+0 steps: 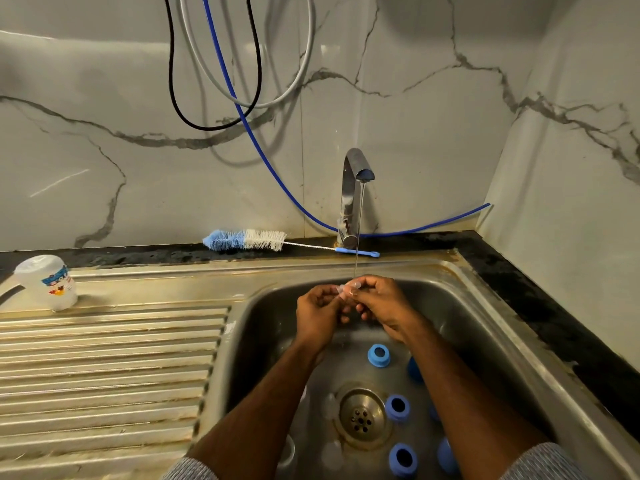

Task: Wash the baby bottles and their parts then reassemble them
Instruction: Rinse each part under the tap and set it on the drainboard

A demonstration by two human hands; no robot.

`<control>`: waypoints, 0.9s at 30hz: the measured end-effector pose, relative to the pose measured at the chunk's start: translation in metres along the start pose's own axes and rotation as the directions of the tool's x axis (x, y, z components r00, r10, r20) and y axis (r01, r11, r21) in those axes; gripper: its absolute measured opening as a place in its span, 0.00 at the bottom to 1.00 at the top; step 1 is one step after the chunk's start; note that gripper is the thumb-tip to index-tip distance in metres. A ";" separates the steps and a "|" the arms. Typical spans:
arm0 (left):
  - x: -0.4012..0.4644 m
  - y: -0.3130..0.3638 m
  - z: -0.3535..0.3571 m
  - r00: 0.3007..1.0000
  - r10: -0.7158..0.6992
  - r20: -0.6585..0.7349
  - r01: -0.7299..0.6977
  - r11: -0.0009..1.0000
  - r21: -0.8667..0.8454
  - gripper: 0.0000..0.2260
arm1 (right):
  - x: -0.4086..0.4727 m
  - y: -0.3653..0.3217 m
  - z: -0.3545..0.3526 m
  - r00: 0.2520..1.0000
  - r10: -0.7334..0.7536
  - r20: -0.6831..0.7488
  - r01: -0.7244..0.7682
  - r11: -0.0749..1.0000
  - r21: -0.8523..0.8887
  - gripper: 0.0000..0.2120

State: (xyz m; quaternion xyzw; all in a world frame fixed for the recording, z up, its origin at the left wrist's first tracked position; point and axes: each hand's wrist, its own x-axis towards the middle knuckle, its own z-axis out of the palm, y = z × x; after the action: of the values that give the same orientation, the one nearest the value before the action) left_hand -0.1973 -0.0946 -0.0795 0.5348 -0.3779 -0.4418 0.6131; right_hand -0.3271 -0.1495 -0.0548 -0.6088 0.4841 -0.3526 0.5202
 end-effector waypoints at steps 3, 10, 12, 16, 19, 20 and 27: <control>0.000 0.001 -0.001 1.000 -0.011 -0.005 0.011 1.000 0.009 0.04 | -0.001 0.001 0.010 0.999 -0.036 -0.033 0.037 0.999 0.030 0.07; -0.001 0.005 0.001 0.996 -0.087 0.001 0.087 0.992 -0.089 0.05 | 0.008 0.008 0.014 0.998 0.013 -0.057 -0.012 1.000 0.002 0.13; -0.001 0.006 0.001 0.990 -0.139 -0.002 0.138 0.982 -0.131 0.07 | 0.010 0.010 0.010 0.999 0.044 0.016 -0.045 0.996 0.070 0.15; 0.000 0.005 -0.001 0.986 -0.167 -0.001 0.166 0.979 -0.120 0.09 | 0.009 0.013 0.009 0.995 -0.062 0.074 0.059 0.998 0.037 0.09; 0.000 0.004 -0.001 0.989 -0.151 0.001 0.151 0.987 -0.063 0.07 | 0.010 0.017 0.015 0.982 -0.189 -0.017 0.184 0.970 -0.158 0.05; 0.001 0.003 -0.001 0.989 -0.151 0.000 0.151 0.987 -0.056 0.07 | 0.010 0.018 0.019 0.978 -0.195 -0.068 0.178 0.962 -0.208 0.04; -0.002 0.003 0.005 0.994 -0.109 -0.003 0.109 0.994 -0.001 0.06 | 0.014 0.013 0.028 0.967 -0.080 -0.242 -0.016 0.928 -0.371 0.19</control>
State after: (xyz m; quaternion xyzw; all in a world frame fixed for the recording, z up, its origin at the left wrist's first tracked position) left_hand -0.2021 -0.0938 -0.0763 0.5552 -0.3470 -0.4739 0.5889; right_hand -0.3002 -0.1545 -0.0743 -0.6541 0.5939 -0.3382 0.3242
